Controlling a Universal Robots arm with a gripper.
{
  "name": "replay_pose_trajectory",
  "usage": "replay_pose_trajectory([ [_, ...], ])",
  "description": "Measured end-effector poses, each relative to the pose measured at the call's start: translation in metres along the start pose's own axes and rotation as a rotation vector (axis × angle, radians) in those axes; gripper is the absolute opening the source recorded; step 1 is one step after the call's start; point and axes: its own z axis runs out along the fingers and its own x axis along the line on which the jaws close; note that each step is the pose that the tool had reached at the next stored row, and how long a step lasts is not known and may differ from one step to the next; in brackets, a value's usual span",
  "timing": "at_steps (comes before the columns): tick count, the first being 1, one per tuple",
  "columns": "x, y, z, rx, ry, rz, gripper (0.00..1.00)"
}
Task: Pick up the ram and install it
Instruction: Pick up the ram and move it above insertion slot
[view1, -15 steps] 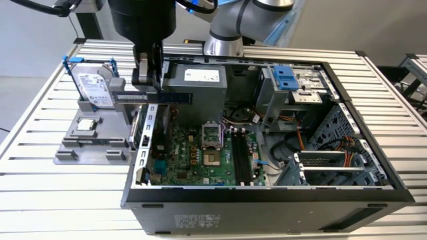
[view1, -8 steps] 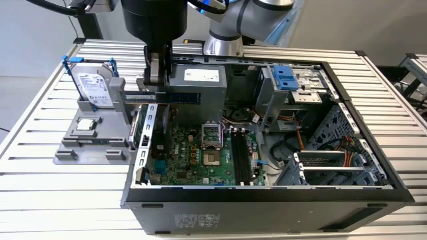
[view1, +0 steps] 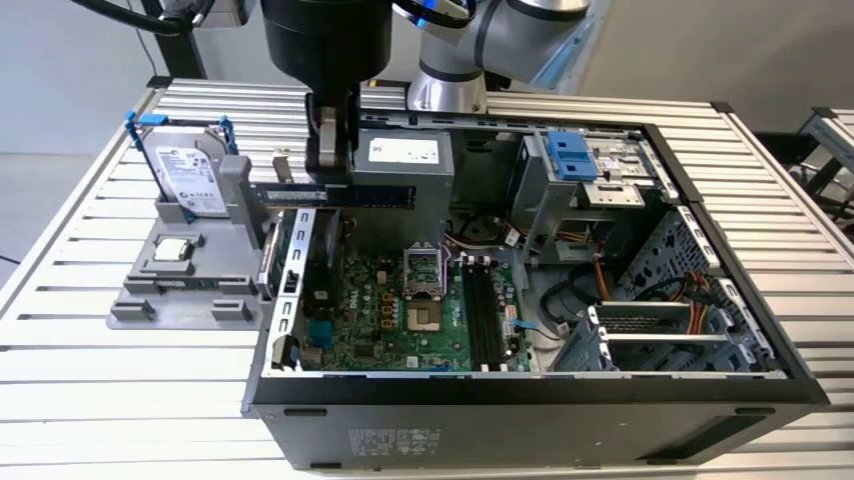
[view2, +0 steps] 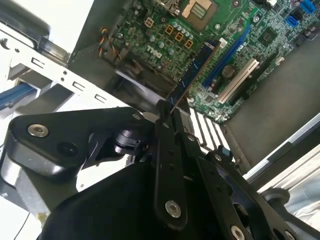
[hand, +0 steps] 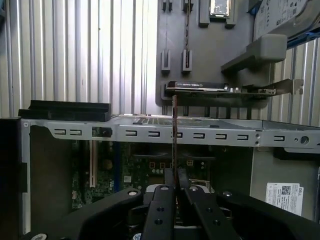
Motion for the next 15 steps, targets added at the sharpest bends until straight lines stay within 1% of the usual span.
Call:
replay_pose_trajectory([
  [2, 0.0, -0.0023, 0.0, 0.0032, -0.0001, 0.0, 0.0],
  [4, 0.0, -0.0048, -0.0001, 0.0044, 0.0001, 0.0, 0.0],
  [15, 0.0003, -0.0249, -0.0005, 0.0047, 0.0, 0.0, 0.0],
])
